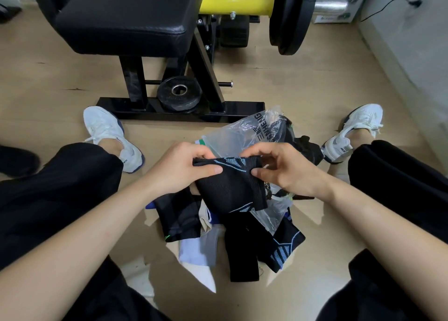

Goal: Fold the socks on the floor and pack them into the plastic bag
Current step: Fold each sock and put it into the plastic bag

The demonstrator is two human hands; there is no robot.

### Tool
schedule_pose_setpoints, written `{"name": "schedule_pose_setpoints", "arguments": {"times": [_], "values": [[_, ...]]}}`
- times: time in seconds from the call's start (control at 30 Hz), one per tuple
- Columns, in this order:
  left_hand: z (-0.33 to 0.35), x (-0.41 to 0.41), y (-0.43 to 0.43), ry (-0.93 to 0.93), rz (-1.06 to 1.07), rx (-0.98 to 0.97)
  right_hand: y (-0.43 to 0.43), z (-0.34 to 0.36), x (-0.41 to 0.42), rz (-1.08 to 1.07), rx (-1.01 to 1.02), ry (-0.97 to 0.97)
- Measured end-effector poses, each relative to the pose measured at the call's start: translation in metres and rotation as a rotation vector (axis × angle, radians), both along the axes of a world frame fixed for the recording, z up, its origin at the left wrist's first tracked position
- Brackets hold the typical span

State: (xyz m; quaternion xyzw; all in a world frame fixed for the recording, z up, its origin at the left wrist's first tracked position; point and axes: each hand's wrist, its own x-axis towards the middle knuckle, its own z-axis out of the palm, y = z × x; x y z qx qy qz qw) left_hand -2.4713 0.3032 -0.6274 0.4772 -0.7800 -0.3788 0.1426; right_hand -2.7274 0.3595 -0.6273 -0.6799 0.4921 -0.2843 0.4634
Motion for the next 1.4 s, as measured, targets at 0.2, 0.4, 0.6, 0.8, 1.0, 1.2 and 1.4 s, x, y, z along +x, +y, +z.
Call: {"name": "schedule_pose_setpoints", "arguments": {"times": [0.2, 0.4, 0.6, 0.8, 1.0, 1.2, 1.4], "values": [[0.000, -0.008, 0.003, 0.182, 0.169, 0.106, 0.007, 0.001, 0.016, 0.164, -0.327, 0.245], [0.005, -0.012, 0.010, 0.305, 0.254, 0.152, 0.008, -0.005, 0.019, -0.029, -0.333, 0.258], [0.000, -0.012, 0.012, 0.342, 0.303, 0.228, 0.003, 0.002, 0.007, -0.274, -0.189, 0.153], [-0.001, -0.020, 0.018, 0.332, 0.318, 0.024, -0.001, 0.005, -0.001, -0.175, 0.013, 0.113], [-0.006, -0.025, 0.033, 0.291, 0.196, -0.113, 0.004, 0.007, 0.010, -0.240, 0.271, -0.342], [-0.013, -0.029, 0.038, 0.264, -0.087, -0.192, 0.008, 0.004, 0.021, -0.290, 0.279, -0.511], [-0.007, -0.020, 0.030, 0.316, -0.046, -0.207, 0.000, 0.003, 0.006, -0.279, 0.242, -0.496]]}}
